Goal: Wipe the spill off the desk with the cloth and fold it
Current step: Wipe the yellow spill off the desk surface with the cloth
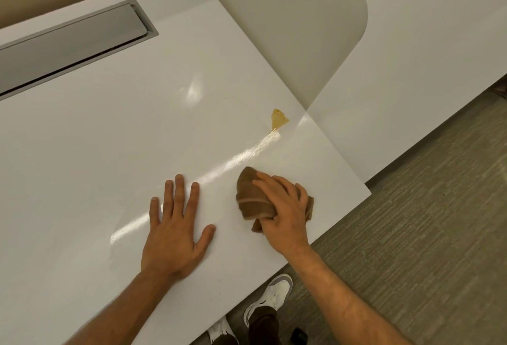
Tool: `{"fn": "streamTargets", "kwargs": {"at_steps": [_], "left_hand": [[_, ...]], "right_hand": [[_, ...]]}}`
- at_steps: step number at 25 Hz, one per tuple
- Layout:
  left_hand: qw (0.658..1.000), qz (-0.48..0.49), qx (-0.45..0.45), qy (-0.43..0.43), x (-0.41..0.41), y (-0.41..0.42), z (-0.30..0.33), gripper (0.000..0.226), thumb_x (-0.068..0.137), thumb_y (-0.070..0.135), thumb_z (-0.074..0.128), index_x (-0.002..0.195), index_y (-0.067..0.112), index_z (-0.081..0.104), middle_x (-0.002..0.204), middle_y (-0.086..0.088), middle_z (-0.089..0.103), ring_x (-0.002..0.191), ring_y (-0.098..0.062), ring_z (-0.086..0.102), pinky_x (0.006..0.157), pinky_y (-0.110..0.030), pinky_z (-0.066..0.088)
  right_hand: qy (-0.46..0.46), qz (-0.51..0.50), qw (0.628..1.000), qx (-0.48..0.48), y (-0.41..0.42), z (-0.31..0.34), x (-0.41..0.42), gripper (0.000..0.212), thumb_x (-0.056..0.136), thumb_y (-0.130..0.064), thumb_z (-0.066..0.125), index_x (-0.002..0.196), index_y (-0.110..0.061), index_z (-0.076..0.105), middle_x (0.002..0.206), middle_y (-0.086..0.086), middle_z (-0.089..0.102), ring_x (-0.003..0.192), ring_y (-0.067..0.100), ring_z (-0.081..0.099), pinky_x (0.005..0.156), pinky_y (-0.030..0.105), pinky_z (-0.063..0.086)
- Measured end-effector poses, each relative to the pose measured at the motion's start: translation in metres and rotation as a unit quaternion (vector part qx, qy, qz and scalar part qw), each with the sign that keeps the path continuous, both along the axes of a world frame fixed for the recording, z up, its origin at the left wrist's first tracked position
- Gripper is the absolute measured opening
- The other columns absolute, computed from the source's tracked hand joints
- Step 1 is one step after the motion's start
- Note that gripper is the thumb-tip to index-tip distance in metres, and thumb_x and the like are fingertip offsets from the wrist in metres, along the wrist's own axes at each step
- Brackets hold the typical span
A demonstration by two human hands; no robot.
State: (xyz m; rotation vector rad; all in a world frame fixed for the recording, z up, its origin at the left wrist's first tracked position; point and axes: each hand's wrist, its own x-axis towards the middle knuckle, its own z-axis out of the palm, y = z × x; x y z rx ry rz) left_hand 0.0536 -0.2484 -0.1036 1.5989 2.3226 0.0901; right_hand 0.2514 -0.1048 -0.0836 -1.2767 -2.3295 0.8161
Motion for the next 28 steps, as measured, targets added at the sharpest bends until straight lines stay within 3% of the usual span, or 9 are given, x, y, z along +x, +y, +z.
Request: {"fn": "streamTargets", "kwargs": {"at_steps": [2,4,6,8,9,11,15,21,28], "left_hand": [[1.000,0.004,-0.003,-0.003,0.000,-0.001,0.001,0.088,0.099,0.070,0.018,0.168,0.020,-0.004,0.175,-0.008,-0.016,0.162,-0.029,-0.014,0.130,-0.053,-0.003],[1.000,0.004,-0.010,-0.005,0.000,0.000,0.002,0.088,0.099,0.070,0.018,0.167,0.020,-0.006,0.175,-0.007,-0.019,0.162,-0.028,-0.016,0.130,-0.054,-0.001],[1.000,0.003,-0.014,-0.009,0.001,0.000,0.004,0.088,0.099,0.070,0.017,0.167,0.020,-0.007,0.175,-0.007,-0.020,0.162,-0.027,-0.017,0.130,-0.055,0.000],[1.000,0.006,-0.014,-0.011,0.001,0.000,0.005,0.088,0.098,0.072,0.013,0.167,0.020,-0.008,0.174,-0.007,-0.021,0.162,-0.027,-0.018,0.131,-0.055,0.000],[1.000,0.007,-0.014,-0.013,0.001,0.000,0.005,0.089,0.098,0.073,0.012,0.167,0.020,-0.008,0.174,-0.006,-0.021,0.162,-0.027,-0.018,0.131,-0.055,0.001],[1.000,0.011,-0.016,-0.014,0.001,0.000,0.004,0.090,0.098,0.074,0.011,0.167,0.020,-0.009,0.174,-0.006,-0.021,0.162,-0.027,-0.017,0.131,-0.056,0.002],[1.000,0.006,-0.018,-0.013,0.000,0.002,0.004,0.089,0.098,0.071,0.017,0.167,0.019,-0.008,0.174,-0.007,-0.020,0.162,-0.028,-0.018,0.131,-0.055,-0.001],[1.000,0.002,-0.009,-0.010,-0.001,0.000,-0.001,0.085,0.100,0.069,0.010,0.167,0.020,-0.010,0.174,-0.006,-0.022,0.161,-0.026,-0.020,0.130,-0.049,-0.011],[1.000,0.004,0.014,-0.003,-0.003,-0.002,-0.008,0.069,0.108,0.044,0.023,0.168,0.019,0.000,0.176,-0.009,-0.013,0.162,-0.029,-0.013,0.130,-0.055,0.000]], "right_hand": [[0.134,-0.137,0.974,-0.122,0.003,0.012,-0.007,0.058,0.086,-0.015,0.071,0.136,-0.043,0.057,0.130,-0.021,0.061,0.125,0.023,0.056,0.106,0.044,0.045],[0.246,-0.230,0.929,-0.155,0.019,0.023,-0.018,0.048,0.088,-0.038,0.069,0.134,-0.049,0.056,0.122,-0.024,0.060,0.122,0.015,0.059,0.100,0.036,0.054],[0.170,-0.226,0.954,-0.102,0.039,0.024,-0.027,0.052,0.092,-0.050,0.058,0.143,-0.044,0.048,0.134,-0.018,0.058,0.134,0.014,0.049,0.114,0.052,0.040],[-0.049,-0.160,0.985,-0.045,0.053,0.013,-0.033,0.063,0.095,-0.051,0.055,0.153,-0.037,0.036,0.154,-0.007,0.047,0.149,0.023,0.030,0.119,0.066,0.013],[-0.143,-0.120,0.982,0.002,0.056,0.004,-0.034,0.069,0.095,-0.054,0.054,0.157,-0.033,0.031,0.161,-0.002,0.039,0.151,0.028,0.026,0.119,0.067,0.010],[-0.231,-0.071,0.966,0.095,0.055,-0.009,-0.037,0.077,0.094,-0.063,0.046,0.159,-0.025,0.030,0.164,0.004,0.033,0.149,0.034,0.030,0.116,0.066,0.016],[-0.209,-0.075,0.971,0.091,0.067,-0.009,-0.068,0.081,0.089,-0.070,0.036,0.158,-0.028,0.032,0.164,0.004,0.034,0.145,0.036,0.036,0.109,0.061,0.029],[-0.167,0.053,0.979,0.108,0.052,-0.010,-0.085,0.066,0.094,-0.058,0.033,0.155,-0.034,0.037,0.164,0.000,0.035,0.141,0.030,0.041,0.102,0.052,0.033],[-0.127,0.119,0.976,0.130,-0.026,-0.020,-0.034,0.060,0.096,-0.054,0.045,0.153,-0.036,0.039,0.163,-0.002,0.035,0.142,0.028,0.040,0.107,0.053,0.029]]}}
